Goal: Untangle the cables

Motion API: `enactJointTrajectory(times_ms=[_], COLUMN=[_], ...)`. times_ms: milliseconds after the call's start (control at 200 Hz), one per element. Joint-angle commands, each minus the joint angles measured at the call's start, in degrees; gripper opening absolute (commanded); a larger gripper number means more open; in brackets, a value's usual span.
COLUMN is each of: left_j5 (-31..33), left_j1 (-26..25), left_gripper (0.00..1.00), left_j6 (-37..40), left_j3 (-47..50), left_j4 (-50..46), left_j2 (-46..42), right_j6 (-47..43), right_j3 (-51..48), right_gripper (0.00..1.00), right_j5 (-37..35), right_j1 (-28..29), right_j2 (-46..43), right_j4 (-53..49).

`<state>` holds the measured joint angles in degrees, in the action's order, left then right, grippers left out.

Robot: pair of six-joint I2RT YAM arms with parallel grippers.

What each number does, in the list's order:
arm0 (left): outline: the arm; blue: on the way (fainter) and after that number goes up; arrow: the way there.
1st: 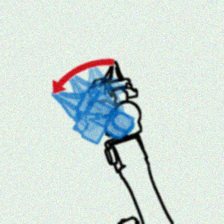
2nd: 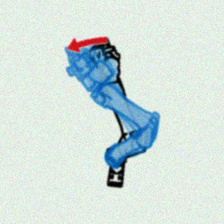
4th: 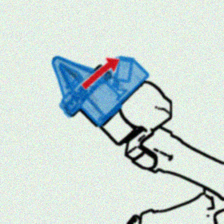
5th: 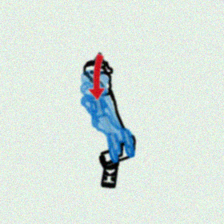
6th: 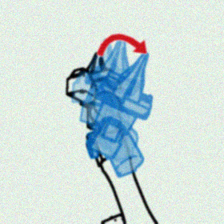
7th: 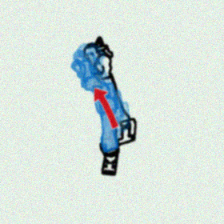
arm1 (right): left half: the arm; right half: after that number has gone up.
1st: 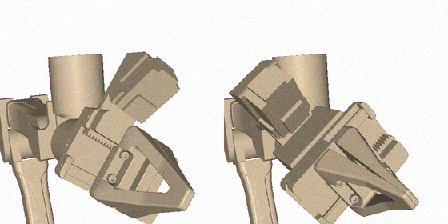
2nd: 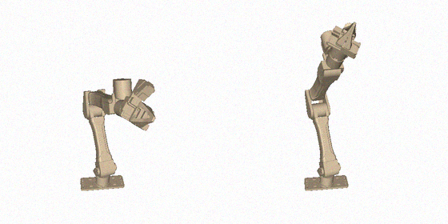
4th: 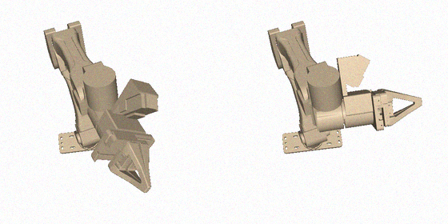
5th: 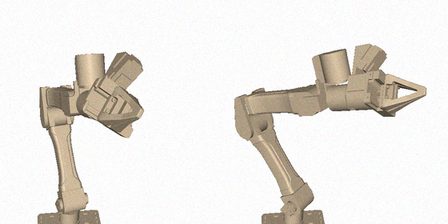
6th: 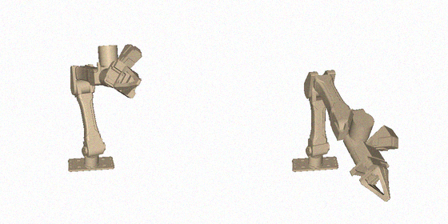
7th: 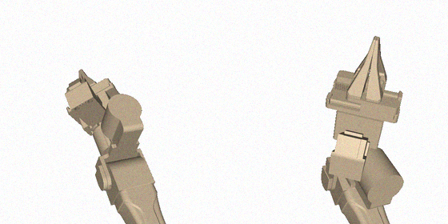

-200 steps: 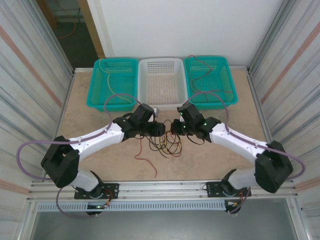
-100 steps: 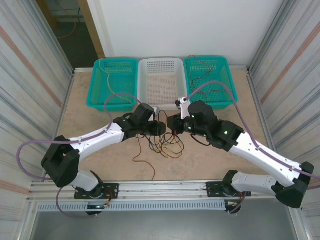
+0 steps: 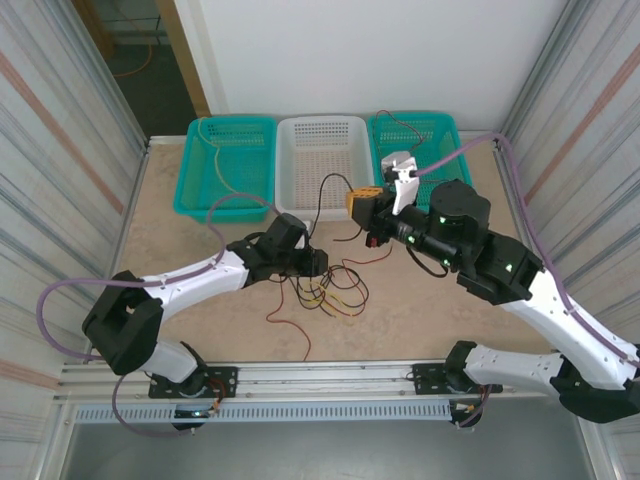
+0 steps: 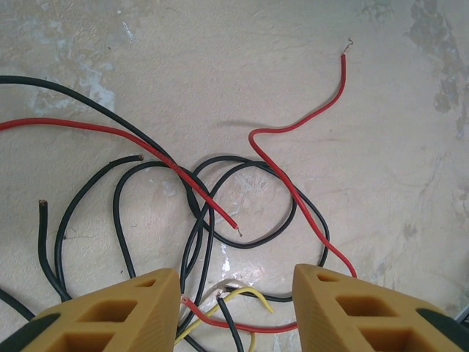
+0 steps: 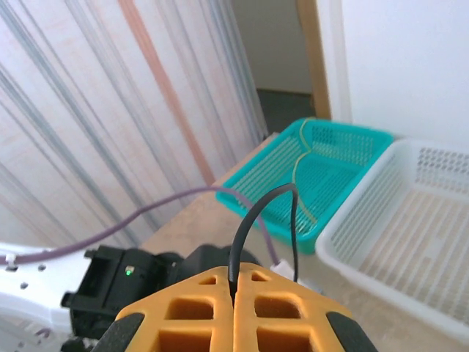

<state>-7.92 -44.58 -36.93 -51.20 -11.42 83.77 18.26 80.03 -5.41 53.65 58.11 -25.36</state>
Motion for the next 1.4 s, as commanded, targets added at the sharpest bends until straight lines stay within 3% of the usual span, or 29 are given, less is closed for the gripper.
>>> enactJointTrajectory(times_ms=[0,195,426,571,727,792,982,1393], left_j5=[0.79,1.99,5.11,12.08,22.38,19.90,2.47,-0.11], left_j1=[0.53,0.44,0.48,0.41,1.52,5.12,18.56,19.35], left_gripper=[0.51,0.69,0.73,0.73,0.80,0.81,0.70,0.58], left_j6=[-0.83,0.39,5.05,7.10,10.28,9.98,6.27,5.57], left_j3=[1.34,1.83,1.99,2.34,4.32,4.12,4.64,8.65], left_j4=[0.06,-3.46,-8.27,-11.49,-12.51,-14.09,-14.95,-6.96], left_j2=[-3.05,-10.36,-18.32,-23.01,-28.88,-29.96,-28.77,-18.89], right_j6=[-5.56,-5.36,-4.30,-1.32,0.58,0.66,2.07,2.48], right_j3=[5.12,11.31,17.92,20.17,23.25,24.77,32.21,43.53], right_gripper=[0.00,0.00,0.00,0.00,0.00,0.00,0.00,0.02], right_j5=[-6.08,-6.02,-3.28,3.11,7.13,7.92,10.96,14.66], right_j1=[-0.69,-6.45,-13.39,-19.65,-24.05,-25.31,-29.16,-29.74], right_j2=[2.07,8.18,15.28,19.15,25.04,28.06,38.36,56.98], right_j4=[-1.12,-1.63,-1.27,0.20,1.32,1.24,0.87,-2.98])
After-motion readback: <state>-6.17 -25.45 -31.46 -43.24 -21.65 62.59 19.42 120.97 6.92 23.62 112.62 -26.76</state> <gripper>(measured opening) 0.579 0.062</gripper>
